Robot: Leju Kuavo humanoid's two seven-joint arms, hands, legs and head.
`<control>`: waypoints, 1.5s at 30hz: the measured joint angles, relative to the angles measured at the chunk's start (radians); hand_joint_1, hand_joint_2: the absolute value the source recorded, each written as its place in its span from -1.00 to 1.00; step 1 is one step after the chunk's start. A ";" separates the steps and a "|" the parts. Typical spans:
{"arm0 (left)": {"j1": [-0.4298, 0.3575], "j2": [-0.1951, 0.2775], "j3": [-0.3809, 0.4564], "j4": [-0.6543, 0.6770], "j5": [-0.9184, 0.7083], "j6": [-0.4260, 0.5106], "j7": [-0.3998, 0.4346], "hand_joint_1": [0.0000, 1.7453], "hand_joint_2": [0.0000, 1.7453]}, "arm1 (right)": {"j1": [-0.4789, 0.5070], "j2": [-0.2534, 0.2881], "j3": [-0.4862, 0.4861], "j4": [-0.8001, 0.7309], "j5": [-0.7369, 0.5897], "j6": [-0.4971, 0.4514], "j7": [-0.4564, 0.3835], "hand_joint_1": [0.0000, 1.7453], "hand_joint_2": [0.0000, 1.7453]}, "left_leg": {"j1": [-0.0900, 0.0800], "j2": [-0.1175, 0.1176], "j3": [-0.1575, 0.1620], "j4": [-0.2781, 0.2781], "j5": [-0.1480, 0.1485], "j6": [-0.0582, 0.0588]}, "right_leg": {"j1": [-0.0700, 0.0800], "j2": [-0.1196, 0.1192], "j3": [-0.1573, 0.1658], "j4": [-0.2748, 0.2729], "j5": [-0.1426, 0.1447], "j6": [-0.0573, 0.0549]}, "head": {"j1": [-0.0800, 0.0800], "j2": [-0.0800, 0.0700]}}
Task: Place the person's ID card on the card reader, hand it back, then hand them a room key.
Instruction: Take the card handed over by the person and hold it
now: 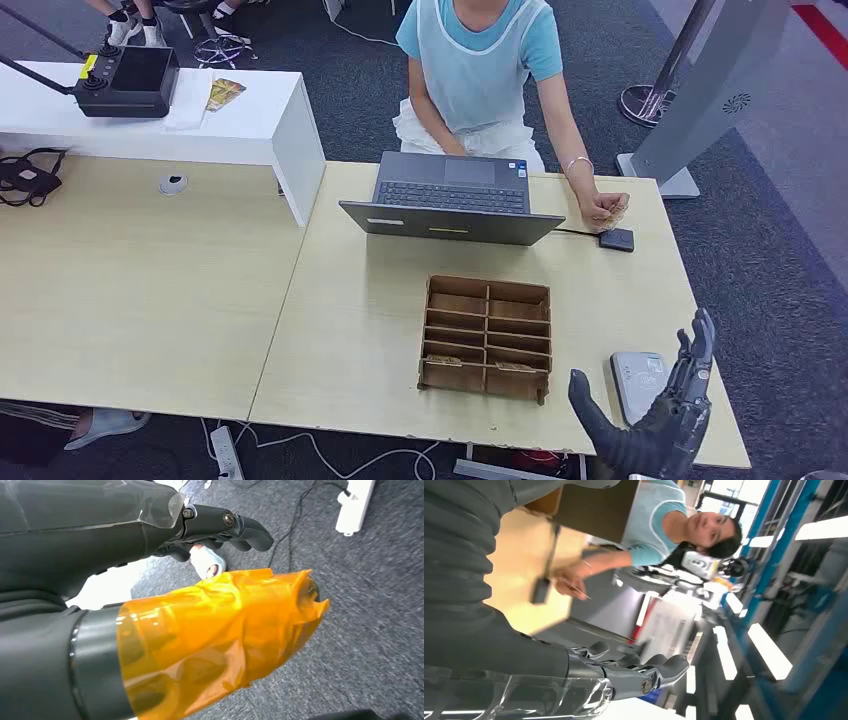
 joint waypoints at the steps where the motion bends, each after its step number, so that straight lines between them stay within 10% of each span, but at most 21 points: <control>1: 0.000 0.001 -0.002 0.000 0.000 0.000 -0.003 -1.00 -1.00 | -0.005 0.000 -0.005 -0.005 0.046 0.000 -0.001 -1.00 1.00 | 0.000 0.000 0.000 0.000 0.000 0.000 | 0.000 0.000 0.000 0.000 0.000 0.000 | 0.000 0.000; 7: -0.001 0.012 -0.048 0.000 0.000 0.000 -0.031 -1.00 -1.00 | -0.130 0.000 -0.133 -0.059 0.502 -0.001 0.007 -1.00 1.00 | 0.000 0.002 0.001 0.000 0.000 0.000 | 0.000 0.001 0.000 0.000 0.001 0.000 | 0.000 0.000; 12: -0.004 0.026 -0.109 0.000 0.000 0.000 -0.061 -1.00 -1.00 | -0.364 -0.092 -0.226 0.033 0.745 -0.001 0.280 -1.00 1.00 | 0.000 0.003 0.001 0.001 0.002 0.002 | 0.000 0.004 0.001 0.000 0.004 0.002 | 0.000 0.000; 18: -0.006 0.037 -0.144 0.001 0.000 0.001 -0.092 -1.00 -1.00 | -0.669 -0.299 -0.226 0.340 0.795 0.002 0.529 -1.00 1.00 | -0.002 0.002 -0.001 0.002 0.004 0.006 | -0.002 0.002 0.000 -0.001 0.008 0.004 | 0.000 0.000; 25: -0.001 0.048 -0.160 0.002 0.000 0.006 -0.104 -1.00 -1.00 | -1.015 -0.448 -0.050 0.676 0.820 0.175 0.636 -1.00 1.00 | -0.003 0.002 -0.003 0.002 0.005 0.005 | -0.002 0.003 -0.002 0.000 0.009 0.004 | 0.000 0.000; 34: 0.003 0.056 -0.163 0.002 0.000 0.013 -0.113 -1.00 -1.00 | -1.400 -0.471 0.270 0.969 0.744 0.524 0.716 -1.00 1.00 | -0.002 0.000 -0.004 0.002 0.006 0.004 | -0.001 0.000 -0.003 0.000 0.008 0.003 | 0.000 0.000; 45: 0.009 0.058 -0.163 0.005 0.000 0.012 -0.123 -1.00 -1.00 | -1.485 -0.473 0.370 1.141 0.626 0.557 0.758 -1.00 1.00 | -0.002 0.000 -0.005 0.002 0.006 0.004 | -0.002 0.000 -0.004 -0.001 0.008 0.004 | 0.000 0.000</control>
